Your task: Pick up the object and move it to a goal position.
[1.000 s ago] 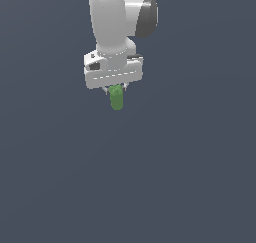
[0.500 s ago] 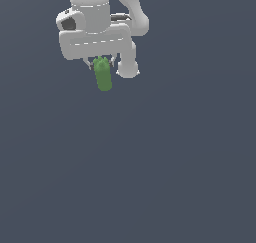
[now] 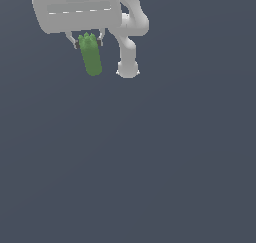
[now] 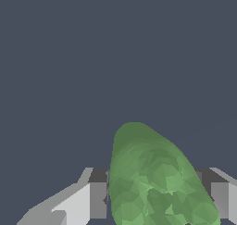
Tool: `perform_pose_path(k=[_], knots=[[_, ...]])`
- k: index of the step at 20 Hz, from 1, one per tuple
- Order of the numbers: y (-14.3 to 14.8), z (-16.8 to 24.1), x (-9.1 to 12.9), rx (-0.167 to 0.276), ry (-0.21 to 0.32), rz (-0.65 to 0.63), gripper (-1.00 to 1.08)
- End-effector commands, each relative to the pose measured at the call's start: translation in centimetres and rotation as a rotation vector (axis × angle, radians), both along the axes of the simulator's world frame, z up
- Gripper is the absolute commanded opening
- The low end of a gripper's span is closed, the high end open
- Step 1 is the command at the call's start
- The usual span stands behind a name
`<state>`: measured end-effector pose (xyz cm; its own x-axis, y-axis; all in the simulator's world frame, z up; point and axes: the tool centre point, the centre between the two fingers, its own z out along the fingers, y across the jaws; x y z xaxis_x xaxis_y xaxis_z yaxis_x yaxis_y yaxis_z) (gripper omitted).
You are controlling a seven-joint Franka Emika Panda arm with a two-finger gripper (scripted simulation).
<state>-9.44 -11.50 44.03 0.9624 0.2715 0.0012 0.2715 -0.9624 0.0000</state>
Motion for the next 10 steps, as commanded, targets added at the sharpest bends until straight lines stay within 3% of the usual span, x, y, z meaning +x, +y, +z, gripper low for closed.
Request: perform_pose_path(k=[1, 10], knots=[[-0.38, 0.97, 0.01, 0.000, 0.001, 0.001, -1.00], [-0.73, 1.75, 0.14, 0.000, 0.001, 0.001, -1.00]])
